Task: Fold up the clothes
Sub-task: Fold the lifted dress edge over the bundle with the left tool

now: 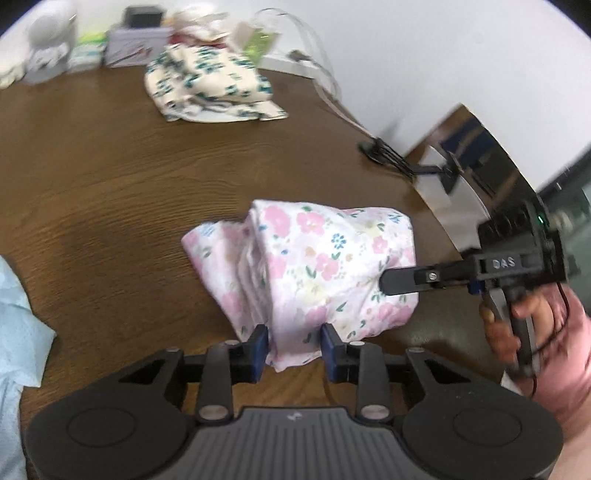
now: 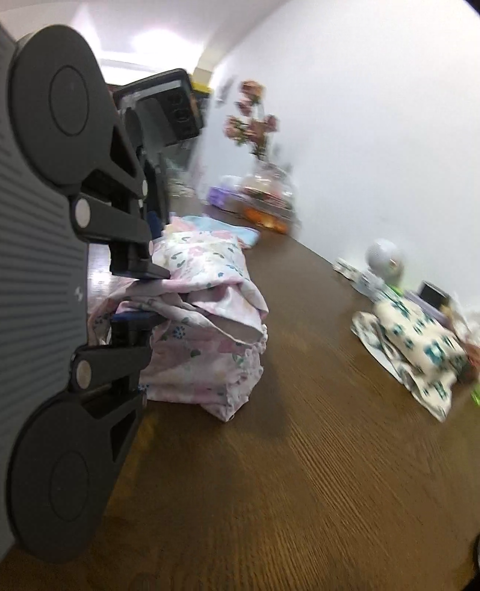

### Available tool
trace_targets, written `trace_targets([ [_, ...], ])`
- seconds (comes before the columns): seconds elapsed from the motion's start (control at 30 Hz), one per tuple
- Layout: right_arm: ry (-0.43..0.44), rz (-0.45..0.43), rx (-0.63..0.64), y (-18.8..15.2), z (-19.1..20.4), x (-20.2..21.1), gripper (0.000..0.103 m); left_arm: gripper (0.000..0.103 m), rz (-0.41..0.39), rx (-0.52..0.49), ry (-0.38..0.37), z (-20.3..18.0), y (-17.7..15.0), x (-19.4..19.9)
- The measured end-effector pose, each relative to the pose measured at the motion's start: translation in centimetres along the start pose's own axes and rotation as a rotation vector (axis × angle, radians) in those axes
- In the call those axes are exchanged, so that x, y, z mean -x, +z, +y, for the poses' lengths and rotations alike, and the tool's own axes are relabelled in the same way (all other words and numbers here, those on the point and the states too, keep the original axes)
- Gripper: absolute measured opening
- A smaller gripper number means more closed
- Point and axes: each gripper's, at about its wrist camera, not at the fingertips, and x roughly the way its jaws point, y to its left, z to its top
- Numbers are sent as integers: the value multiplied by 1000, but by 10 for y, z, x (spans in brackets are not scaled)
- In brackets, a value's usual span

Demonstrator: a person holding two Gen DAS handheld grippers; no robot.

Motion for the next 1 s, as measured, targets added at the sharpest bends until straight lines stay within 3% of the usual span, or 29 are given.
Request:
trace_targets([
  [0.17,-15,-56,-71,11,-18,1,20,29,-15,21,-29,0,-3,-4],
  [0.37,-18,-1,-66,-7,-12,8,20,27,-33,47,-64,0,-7,-10],
  [0.5,-19,39,-60,-20,-6,12,20,27,41,22,-130,-12,-36,4],
  [0.63,-20,79,-54,-32,-1,15,20,30,43,63,-93,-10,-40,7],
  [0.73,-46,43,-17,-36,6,23,22,32,12,122,-69,-4,-33,4],
  [0.83,-76,-1,24,-38,13,30,25,35,-15,110,-38,-6,-34,5],
  [1.0,-126,-75,92,-42,24,43,35,54,-59,81,16,-10,-36,8],
])
